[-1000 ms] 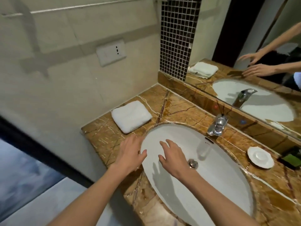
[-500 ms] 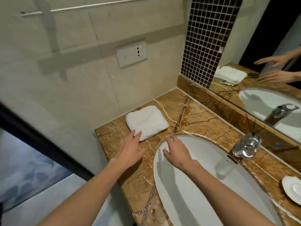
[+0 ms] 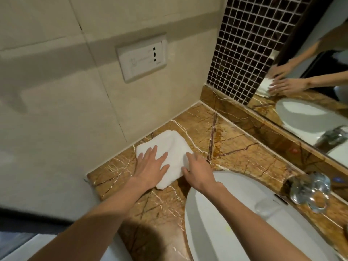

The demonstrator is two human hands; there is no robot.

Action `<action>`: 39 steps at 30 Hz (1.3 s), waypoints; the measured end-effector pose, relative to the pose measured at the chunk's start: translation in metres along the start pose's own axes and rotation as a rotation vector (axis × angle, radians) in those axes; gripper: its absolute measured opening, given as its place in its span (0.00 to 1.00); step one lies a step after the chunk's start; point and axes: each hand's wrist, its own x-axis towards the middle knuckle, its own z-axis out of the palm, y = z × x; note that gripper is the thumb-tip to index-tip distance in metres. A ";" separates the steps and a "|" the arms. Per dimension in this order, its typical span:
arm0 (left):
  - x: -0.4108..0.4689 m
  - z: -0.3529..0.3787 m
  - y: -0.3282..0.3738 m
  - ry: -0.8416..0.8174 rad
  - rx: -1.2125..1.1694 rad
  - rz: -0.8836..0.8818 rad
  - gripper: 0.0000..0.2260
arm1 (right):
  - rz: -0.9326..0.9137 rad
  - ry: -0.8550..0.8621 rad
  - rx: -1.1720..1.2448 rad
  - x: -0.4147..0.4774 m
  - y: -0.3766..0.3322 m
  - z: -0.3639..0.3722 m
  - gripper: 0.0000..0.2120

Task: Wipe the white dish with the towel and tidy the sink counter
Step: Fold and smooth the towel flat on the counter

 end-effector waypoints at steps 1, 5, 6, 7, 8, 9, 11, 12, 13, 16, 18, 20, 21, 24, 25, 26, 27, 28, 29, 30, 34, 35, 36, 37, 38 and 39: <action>0.006 0.002 -0.003 -0.012 0.021 0.001 0.24 | 0.023 0.009 0.013 0.006 -0.002 0.002 0.19; 0.019 0.014 -0.005 -0.045 0.078 -0.001 0.23 | 0.162 0.056 0.131 0.026 -0.006 0.006 0.23; 0.020 0.016 -0.006 -0.031 0.082 0.001 0.23 | 0.194 0.057 0.155 0.031 -0.007 0.007 0.23; 0.021 0.016 -0.006 -0.004 0.086 0.004 0.23 | 0.221 0.049 0.168 0.035 -0.007 0.008 0.23; 0.024 0.015 -0.008 0.030 0.087 0.007 0.23 | 0.243 0.038 0.176 0.040 -0.007 0.008 0.23; 0.027 0.013 -0.009 0.066 0.079 0.001 0.23 | 0.261 0.028 0.180 0.043 -0.007 0.009 0.21; 0.039 0.008 -0.013 0.105 0.033 -0.040 0.25 | 0.285 0.026 0.170 0.049 -0.007 0.010 0.19; 0.046 0.005 -0.015 0.098 -0.003 -0.072 0.26 | 0.301 0.027 0.163 0.052 -0.008 0.011 0.18; 0.054 0.002 -0.017 0.079 -0.030 -0.103 0.28 | 0.326 0.027 0.165 0.054 -0.008 0.012 0.17; 0.073 -0.004 -0.023 0.074 -0.041 -0.174 0.29 | 0.371 0.029 0.202 0.059 -0.008 0.014 0.14; 0.078 -0.005 -0.026 0.093 -0.070 -0.164 0.26 | 0.344 0.029 0.204 0.061 -0.005 0.015 0.12; 0.076 -0.004 -0.029 0.113 -0.145 -0.143 0.24 | 0.288 0.059 0.213 0.060 -0.004 0.013 0.08; 0.074 -0.004 -0.029 0.128 -0.189 -0.139 0.23 | 0.257 0.083 0.219 0.059 -0.004 0.012 0.06; 0.064 -0.004 -0.029 0.186 -0.314 -0.163 0.20 | 0.152 0.180 0.234 0.060 -0.006 0.006 0.03; 0.061 -0.005 -0.030 0.208 -0.359 -0.186 0.19 | 0.114 0.218 0.253 0.062 -0.008 0.004 0.02; 0.058 -0.006 -0.031 0.231 -0.399 -0.210 0.19 | 0.080 0.252 0.274 0.064 -0.009 0.002 0.02; 0.056 -0.006 -0.032 0.252 -0.423 -0.229 0.18 | 0.055 0.279 0.289 0.067 -0.010 0.001 0.02; 0.055 -0.006 -0.033 0.268 -0.429 -0.241 0.18 | 0.042 0.297 0.296 0.070 -0.011 0.001 0.02; 0.055 -0.006 -0.034 0.278 -0.420 -0.249 0.18 | 0.041 0.304 0.295 0.073 -0.011 0.002 0.03; 0.055 -0.005 -0.035 0.282 -0.403 -0.258 0.18 | 0.047 0.300 0.287 0.076 -0.011 0.004 0.05; 0.057 0.000 -0.036 0.229 -0.312 -0.320 0.19 | 0.048 0.271 0.154 0.081 -0.009 0.015 0.10; 0.058 0.001 -0.036 0.227 -0.267 -0.313 0.20 | 0.051 0.269 0.111 0.081 -0.008 0.017 0.11; 0.057 0.002 -0.036 0.240 -0.210 -0.284 0.21 | 0.060 0.270 0.059 0.079 -0.007 0.019 0.11; 0.057 0.002 -0.035 0.253 -0.151 -0.232 0.22 | 0.060 0.280 -0.008 0.078 -0.007 0.020 0.12; 0.057 0.003 -0.033 0.252 -0.094 -0.161 0.24 | 0.035 0.297 -0.084 0.076 -0.007 0.022 0.13; 0.057 0.004 -0.030 0.235 -0.042 -0.078 0.25 | -0.019 0.308 -0.147 0.075 -0.007 0.024 0.15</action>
